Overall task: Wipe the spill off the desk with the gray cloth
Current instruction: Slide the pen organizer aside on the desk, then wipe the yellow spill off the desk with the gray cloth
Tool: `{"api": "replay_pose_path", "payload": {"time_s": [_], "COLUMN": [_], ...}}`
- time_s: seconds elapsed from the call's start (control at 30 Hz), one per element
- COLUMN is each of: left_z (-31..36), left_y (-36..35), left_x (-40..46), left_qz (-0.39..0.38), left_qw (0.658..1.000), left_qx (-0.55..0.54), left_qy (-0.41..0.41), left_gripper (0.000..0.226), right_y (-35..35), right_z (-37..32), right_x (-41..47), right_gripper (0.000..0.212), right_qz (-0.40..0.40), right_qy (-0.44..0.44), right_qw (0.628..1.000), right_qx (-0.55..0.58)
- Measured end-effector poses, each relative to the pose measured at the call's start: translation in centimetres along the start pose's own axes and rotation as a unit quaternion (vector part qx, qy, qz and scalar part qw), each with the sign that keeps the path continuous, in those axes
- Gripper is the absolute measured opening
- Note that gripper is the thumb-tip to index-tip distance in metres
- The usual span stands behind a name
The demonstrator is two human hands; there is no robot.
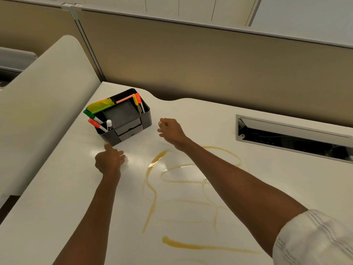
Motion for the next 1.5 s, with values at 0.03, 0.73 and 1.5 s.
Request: {"api": "replay_pose_path", "payload": {"time_s": [0.03, 0.73, 1.5], "left_z": [-0.5, -5.3, -11.5], "left_y": [-0.4, -13.2, -24.8], "left_x": [-0.6, -20.4, -28.3], "left_qz": [-0.026, -0.243, -0.271], "left_qw": [1.000, 0.816, 0.757], "left_qx": [0.008, 0.415, 0.478], "left_qy": [-0.001, -0.321, -0.355], "left_gripper": [0.048, 0.072, 0.073], "right_y": [0.5, 18.7, 43.9], "right_z": [0.5, 14.4, 33.1], "right_x": [-0.7, -22.4, -34.9], "right_gripper": [0.039, 0.024, 0.023], "right_qz": [0.011, 0.278, 0.435], "right_qy": [-0.002, 0.003, -0.227], "right_qw": [1.000, 0.954, 0.843], "right_qx": [0.002, 0.115, -0.219]}}
Point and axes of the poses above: each hand's wrist, its own x-axis towards the middle knuckle, its own y-axis out of the back of the hand, z = x × y, the point moved 3 cm from there along x, towards the middle knuckle, and after that the axes turned 12 degrees about -z, right-handed, at the moved point
